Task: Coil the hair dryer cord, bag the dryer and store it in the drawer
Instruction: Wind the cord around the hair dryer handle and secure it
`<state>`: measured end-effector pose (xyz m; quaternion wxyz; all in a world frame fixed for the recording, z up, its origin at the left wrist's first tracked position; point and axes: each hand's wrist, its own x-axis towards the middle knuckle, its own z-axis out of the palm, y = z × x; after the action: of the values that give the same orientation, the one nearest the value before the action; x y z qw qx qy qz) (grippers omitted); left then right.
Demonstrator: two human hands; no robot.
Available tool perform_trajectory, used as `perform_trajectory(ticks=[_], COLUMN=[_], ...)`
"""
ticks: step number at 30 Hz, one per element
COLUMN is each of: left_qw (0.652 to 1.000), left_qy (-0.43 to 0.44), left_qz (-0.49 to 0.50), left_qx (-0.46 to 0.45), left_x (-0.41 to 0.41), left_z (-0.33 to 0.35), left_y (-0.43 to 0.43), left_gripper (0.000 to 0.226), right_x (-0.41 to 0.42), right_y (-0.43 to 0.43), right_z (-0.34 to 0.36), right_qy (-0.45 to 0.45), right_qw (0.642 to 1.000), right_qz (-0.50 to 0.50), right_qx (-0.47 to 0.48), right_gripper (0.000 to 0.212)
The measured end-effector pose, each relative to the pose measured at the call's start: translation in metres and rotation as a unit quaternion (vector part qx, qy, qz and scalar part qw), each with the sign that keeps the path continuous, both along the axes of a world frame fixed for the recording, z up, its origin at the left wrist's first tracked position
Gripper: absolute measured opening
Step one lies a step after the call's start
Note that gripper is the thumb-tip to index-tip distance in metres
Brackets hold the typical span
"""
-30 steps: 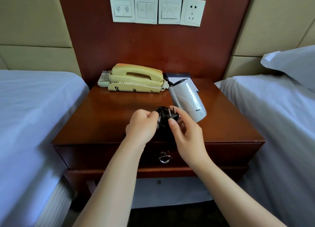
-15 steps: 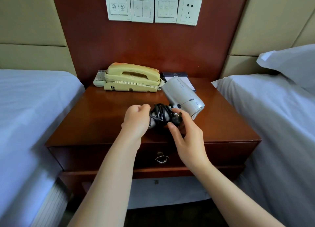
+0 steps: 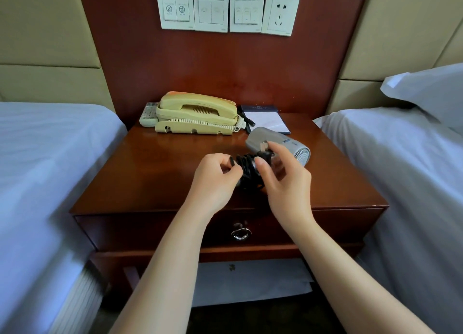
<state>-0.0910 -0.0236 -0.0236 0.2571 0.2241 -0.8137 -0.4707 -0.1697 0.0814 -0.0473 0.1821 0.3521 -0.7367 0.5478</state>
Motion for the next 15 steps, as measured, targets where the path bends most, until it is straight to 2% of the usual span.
perform_trajectory(ticks=[3,5,10,15], left_qw=[0.999,0.999,0.999,1.000], left_qy=[-0.020,-0.021,-0.004,0.007], left_qz=[0.002,0.003,-0.003,0.011], left_qx=[-0.040,-0.041,0.050,0.028], left_x=[-0.003,-0.004,-0.002,-0.001], left_z=[-0.002,-0.004,0.000,-0.001], left_y=[0.002,0.003,0.010,0.015], left_gripper=[0.012,0.011,0.039,0.036], right_x=[-0.002,-0.003,0.001,-0.001], right_y=[0.000,0.003,0.007,0.010], right_z=[0.003,0.005,0.005,0.013], right_qy=[0.089,0.124,0.097,0.028], right_qw=[0.990,0.980,0.985,0.987], right_qz=[-0.020,-0.016,0.042,0.031], right_qx=[0.105,0.154,0.140,0.152], right_gripper=[0.031,0.035,0.035,0.026])
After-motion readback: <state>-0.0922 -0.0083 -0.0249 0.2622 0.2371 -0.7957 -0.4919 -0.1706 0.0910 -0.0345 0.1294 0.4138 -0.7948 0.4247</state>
